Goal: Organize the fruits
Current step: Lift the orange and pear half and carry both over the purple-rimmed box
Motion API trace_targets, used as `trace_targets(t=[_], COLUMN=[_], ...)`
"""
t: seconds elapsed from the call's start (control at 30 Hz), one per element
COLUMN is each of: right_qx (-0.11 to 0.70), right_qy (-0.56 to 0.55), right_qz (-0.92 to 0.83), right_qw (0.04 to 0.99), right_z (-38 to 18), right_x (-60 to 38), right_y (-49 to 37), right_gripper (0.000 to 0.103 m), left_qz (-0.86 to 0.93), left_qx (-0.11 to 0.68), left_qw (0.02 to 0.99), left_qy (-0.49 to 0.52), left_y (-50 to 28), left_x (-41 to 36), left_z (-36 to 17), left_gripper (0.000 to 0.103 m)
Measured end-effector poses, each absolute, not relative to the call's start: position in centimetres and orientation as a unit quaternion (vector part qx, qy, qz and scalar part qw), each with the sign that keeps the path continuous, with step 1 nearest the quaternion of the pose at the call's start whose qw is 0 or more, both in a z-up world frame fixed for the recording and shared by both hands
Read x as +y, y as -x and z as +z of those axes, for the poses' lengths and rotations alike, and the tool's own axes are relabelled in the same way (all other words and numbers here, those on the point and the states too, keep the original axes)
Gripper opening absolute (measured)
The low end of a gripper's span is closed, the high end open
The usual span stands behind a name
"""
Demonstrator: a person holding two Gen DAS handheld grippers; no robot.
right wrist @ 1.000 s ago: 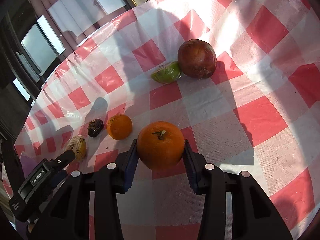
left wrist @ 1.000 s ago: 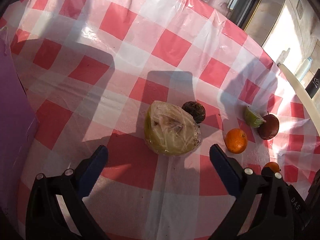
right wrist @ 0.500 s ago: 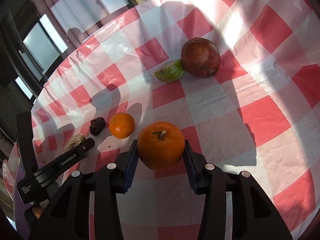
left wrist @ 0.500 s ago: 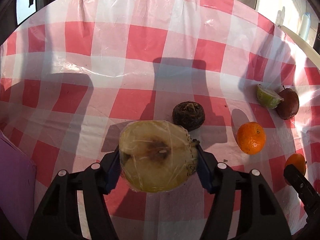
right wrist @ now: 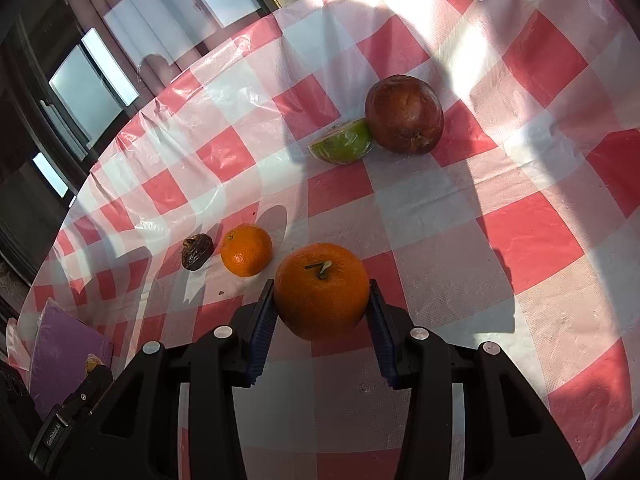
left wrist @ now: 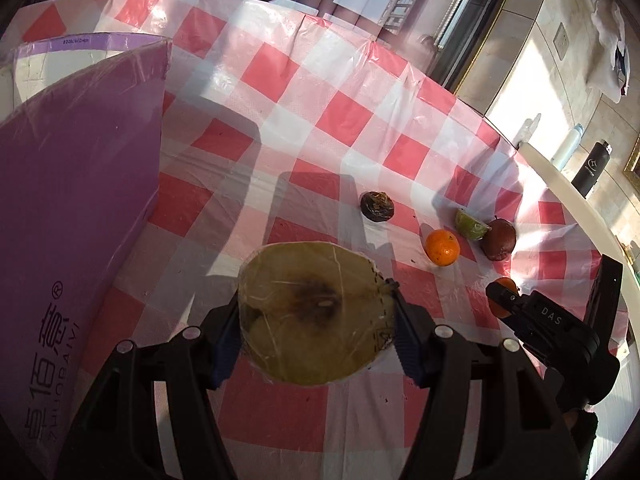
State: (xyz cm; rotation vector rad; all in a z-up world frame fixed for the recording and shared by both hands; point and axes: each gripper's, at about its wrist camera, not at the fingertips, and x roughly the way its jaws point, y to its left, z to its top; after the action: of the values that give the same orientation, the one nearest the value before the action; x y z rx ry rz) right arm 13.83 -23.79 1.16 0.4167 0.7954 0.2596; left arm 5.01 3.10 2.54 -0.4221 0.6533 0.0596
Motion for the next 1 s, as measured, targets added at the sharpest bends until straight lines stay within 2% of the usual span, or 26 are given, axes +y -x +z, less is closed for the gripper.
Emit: trace_targets(t=[0.67, 0.77, 1.0], right_qx=[0.362, 0.387, 0.370], right_qy=[-0.211, -0.210, -0.203], right_qz=[0.108, 0.112, 0.122], right_qw=[0.902, 0.891, 0.898], right_z=[1.9, 1.4, 2.0], right_x=[-24.3, -22.8, -20.1], right_y=[-12.3, -9.9, -0.8], right_gripper=[0.043, 0.043, 0.043], left_qz=[0.001, 0.000, -0.017], left_qx=[0.319, 0.330, 0.339], left_qw=[0.924, 0.920, 0.923], left_qy=[0.210, 0.212, 0.182], left_y=[-5.3, -4.0, 2.1], left_x=[2.8, 2.9, 1.9], left_z=[2.7, 2.5, 2.4], left_gripper=[0.064, 0.064, 0.064])
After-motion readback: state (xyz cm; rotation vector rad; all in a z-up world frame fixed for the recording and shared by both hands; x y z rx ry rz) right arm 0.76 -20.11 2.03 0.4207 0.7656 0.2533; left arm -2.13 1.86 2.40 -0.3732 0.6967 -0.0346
